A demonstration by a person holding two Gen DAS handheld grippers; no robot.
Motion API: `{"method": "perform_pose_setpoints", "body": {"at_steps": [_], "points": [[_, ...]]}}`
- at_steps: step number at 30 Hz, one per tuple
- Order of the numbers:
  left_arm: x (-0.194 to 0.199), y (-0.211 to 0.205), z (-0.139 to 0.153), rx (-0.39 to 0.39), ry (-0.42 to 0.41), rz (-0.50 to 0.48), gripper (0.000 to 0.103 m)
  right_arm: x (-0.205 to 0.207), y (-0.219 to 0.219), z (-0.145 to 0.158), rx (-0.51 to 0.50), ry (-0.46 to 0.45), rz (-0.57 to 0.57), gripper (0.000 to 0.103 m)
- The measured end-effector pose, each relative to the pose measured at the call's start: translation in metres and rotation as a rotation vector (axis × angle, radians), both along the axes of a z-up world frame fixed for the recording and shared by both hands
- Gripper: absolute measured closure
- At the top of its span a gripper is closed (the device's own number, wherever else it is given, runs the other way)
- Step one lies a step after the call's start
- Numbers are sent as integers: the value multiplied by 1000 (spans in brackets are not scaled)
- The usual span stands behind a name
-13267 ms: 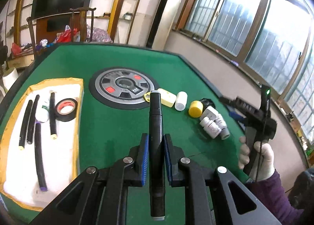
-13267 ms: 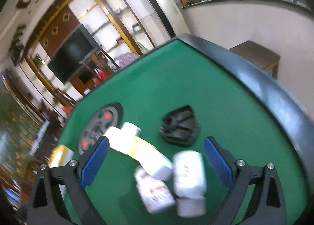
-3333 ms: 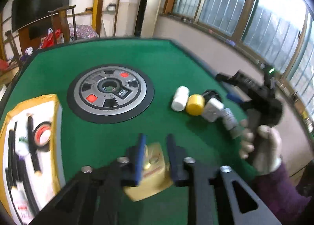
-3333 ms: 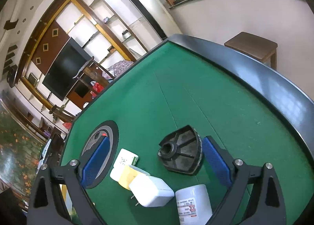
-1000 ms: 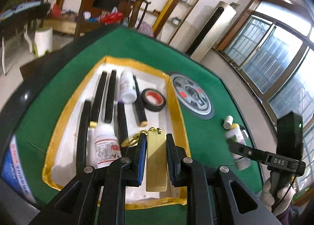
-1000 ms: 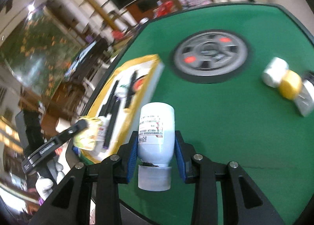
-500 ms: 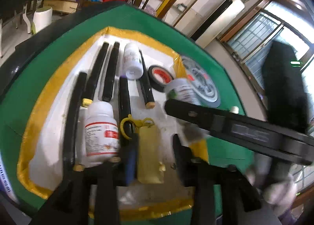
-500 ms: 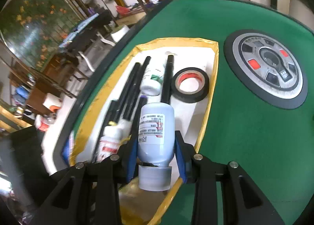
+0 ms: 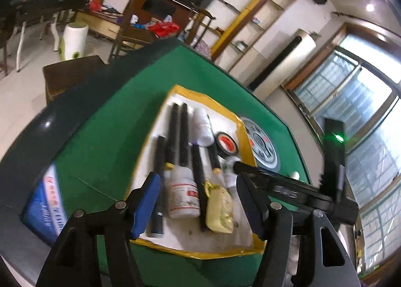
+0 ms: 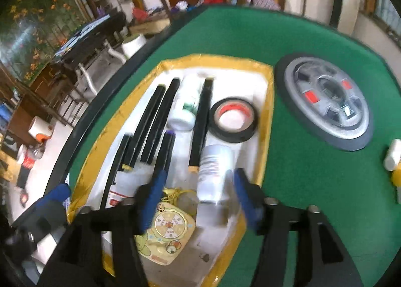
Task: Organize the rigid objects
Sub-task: 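Lay the yellow box in the tray with the left tool while the right tool sets the white bottle there, then open both tools and pull them back from the tray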
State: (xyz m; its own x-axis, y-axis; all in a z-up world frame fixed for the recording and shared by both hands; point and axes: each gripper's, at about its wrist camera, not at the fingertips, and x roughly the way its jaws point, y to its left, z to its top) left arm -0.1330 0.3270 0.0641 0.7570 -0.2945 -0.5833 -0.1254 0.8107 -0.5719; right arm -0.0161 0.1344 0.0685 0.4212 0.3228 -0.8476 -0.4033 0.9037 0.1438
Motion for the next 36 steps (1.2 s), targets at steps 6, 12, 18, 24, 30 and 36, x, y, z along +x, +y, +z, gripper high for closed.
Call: {"method": "perform_pose_setpoints", "body": {"at_steps": [6, 12, 18, 24, 30, 36], "points": [[-14, 25, 10, -8, -50, 97, 36, -12, -4, 15, 183, -21, 80, 37], [-21, 32, 15, 12, -63, 145, 36, -6, 15, -13, 397, 202, 196, 37], [-21, 20, 24, 52, -82, 116, 33, -3, 11, -33, 389, 316, 265, 36], [-21, -20, 44, 141, -141, 42, 32, -27, -21, 12, 397, 105, 260, 37], [-27, -77, 72, 258, -262, -25, 1, -49, -92, 41, 261, -208, 53, 28], [1, -146, 69, 240, -235, -243, 1, -68, -165, 39, 129, -343, -157, 28]]}}
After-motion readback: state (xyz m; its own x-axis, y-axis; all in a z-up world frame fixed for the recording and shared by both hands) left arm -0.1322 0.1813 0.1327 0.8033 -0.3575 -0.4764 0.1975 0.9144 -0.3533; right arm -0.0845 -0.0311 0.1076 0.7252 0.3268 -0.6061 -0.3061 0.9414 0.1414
